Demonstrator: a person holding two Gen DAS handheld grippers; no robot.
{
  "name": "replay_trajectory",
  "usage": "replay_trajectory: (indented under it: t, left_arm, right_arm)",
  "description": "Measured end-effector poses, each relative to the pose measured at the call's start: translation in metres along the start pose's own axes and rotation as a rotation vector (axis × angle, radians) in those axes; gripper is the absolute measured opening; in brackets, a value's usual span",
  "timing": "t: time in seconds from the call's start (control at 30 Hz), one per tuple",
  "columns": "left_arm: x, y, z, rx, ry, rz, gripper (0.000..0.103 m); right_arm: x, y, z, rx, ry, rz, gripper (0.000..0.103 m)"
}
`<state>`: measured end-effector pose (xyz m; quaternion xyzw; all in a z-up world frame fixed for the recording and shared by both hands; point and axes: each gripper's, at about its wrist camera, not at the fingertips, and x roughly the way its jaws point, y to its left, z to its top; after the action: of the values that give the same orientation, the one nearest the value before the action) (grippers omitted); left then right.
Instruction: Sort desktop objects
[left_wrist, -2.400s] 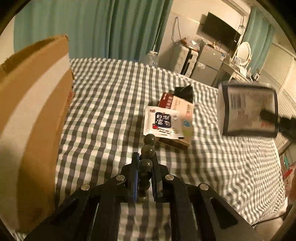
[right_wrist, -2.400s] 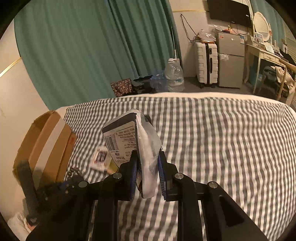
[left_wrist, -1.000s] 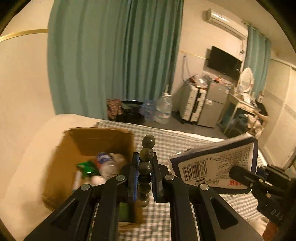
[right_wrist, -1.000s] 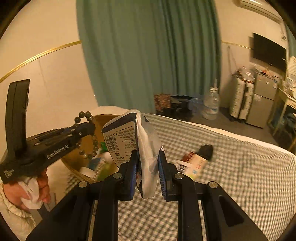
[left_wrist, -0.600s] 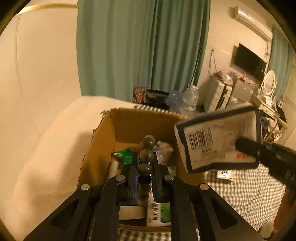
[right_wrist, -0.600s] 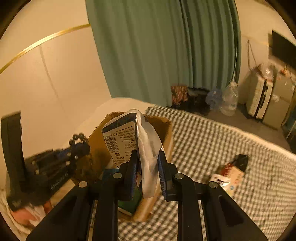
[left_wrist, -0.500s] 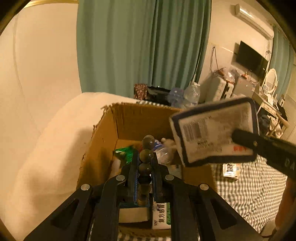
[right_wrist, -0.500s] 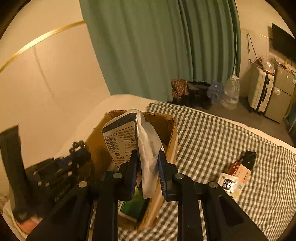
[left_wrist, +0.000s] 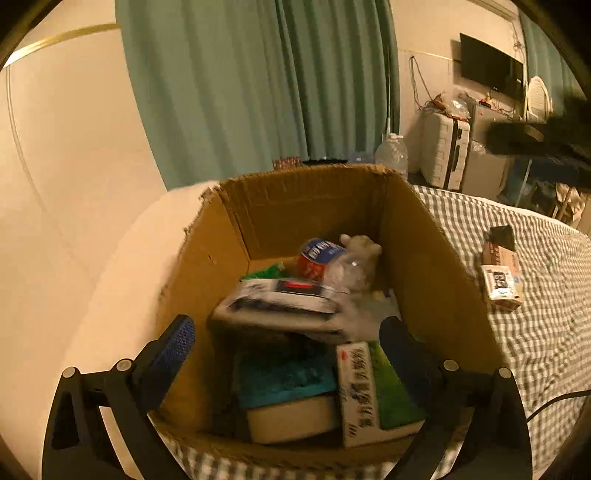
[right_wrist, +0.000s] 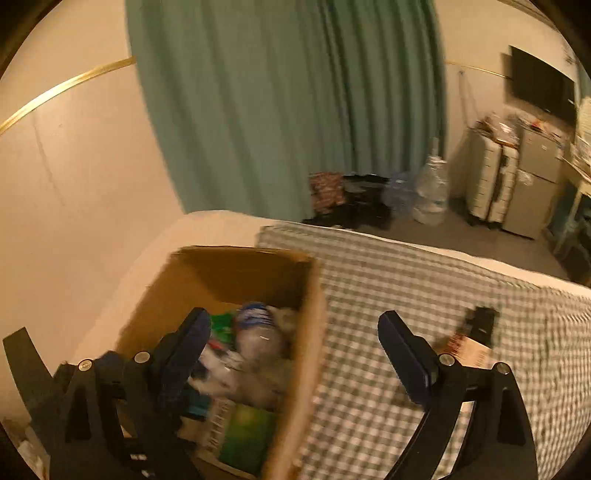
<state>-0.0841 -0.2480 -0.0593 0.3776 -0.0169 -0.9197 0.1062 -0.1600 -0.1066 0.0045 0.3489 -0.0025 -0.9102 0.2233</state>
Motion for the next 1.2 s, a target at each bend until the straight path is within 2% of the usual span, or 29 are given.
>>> replay_trajectory:
  t: [0.1,0.23,0.33,0.53,0.67,0.83,0.9,1.07,1.2]
  left_arm:
    - [-0.014,-0.011,0.004,-0.041,0.009,-0.09,0.102]
    - [-0.039,-0.041,0.01,-0.034,-0.037,-0.148,0.103]
    - [-0.052,-0.076,0.013,-0.022,-0.05,-0.202,0.103]
    - [-0.046,-0.147,0.008,-0.052,-0.008,-0.316,0.103]
    - [-0.026,-0.191,0.002,-0.039,0.032,-0.337,0.103]
    - [0.011,-0.234,0.006,0.044,0.074,-0.32,0.103]
    - [0.027,-0.242,0.009,0.052,0.093,-0.32,0.103]
    - [0.076,-0.255,0.02,0.077,0.125,-0.266,0.103]
    - [0.108,-0.257,0.027,0.07,0.144,-0.279,0.103]
  right_arm:
    - [-0.021,-0.05,-0.016,0.057,-0.002,-0.058,0.092]
    - [-0.059,-0.133,-0.047,0.172,0.023,-0.164,0.092]
    - [-0.091,-0.188,-0.07,0.293,-0.007,-0.198,0.092]
    - [-0.124,-0.252,-0.098,0.375,-0.043,-0.287,0.092]
    - [-0.126,-0.267,-0.115,0.368,-0.044,-0.306,0.092]
    - [-0.113,-0.283,-0.132,0.361,-0.024,-0.317,0.092]
    - [-0.103,-0.289,-0.138,0.357,-0.018,-0.314,0.092]
    - [-0.078,-0.305,-0.151,0.358,0.04,-0.293,0.092]
    - [-0.064,-0.318,-0.153,0.411,0.078,-0.245,0.092]
